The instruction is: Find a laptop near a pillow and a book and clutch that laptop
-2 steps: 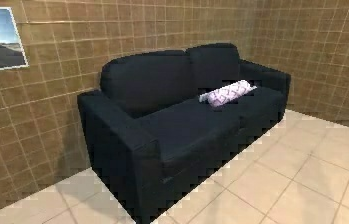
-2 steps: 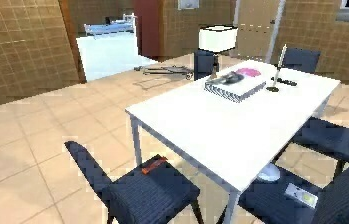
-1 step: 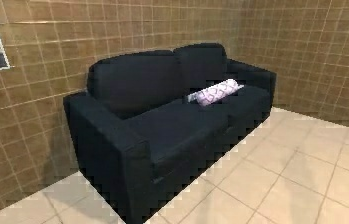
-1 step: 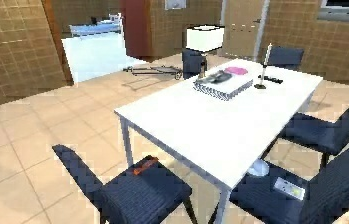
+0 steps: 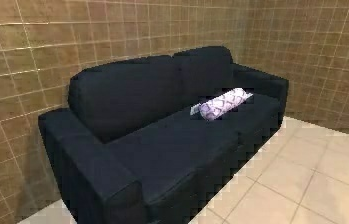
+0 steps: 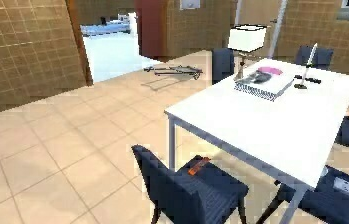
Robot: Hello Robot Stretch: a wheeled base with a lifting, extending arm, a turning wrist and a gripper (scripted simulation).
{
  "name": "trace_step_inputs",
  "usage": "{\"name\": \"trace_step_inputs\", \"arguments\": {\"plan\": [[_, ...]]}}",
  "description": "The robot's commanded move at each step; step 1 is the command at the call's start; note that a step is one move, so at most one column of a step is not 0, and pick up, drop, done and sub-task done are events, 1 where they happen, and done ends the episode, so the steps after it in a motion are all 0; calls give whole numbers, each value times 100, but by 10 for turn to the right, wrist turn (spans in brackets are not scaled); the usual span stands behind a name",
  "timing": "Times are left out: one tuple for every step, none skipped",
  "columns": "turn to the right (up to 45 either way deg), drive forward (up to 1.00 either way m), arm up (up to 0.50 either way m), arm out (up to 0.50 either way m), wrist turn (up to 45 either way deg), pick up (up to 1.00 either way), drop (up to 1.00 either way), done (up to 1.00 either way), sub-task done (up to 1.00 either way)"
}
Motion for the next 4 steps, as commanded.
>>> {"name": "trace_step_inputs", "arguments": {"plan": [[420, 0, 0, 0, 0, 0, 0, 0, 0], [0, 80, 0, 0, 0, 0, 0, 0, 0], [450, 0, 0, 0, 0, 0, 0, 0, 0], [60, 0, 0, 0, 0, 0, 0, 0, 0]]}}
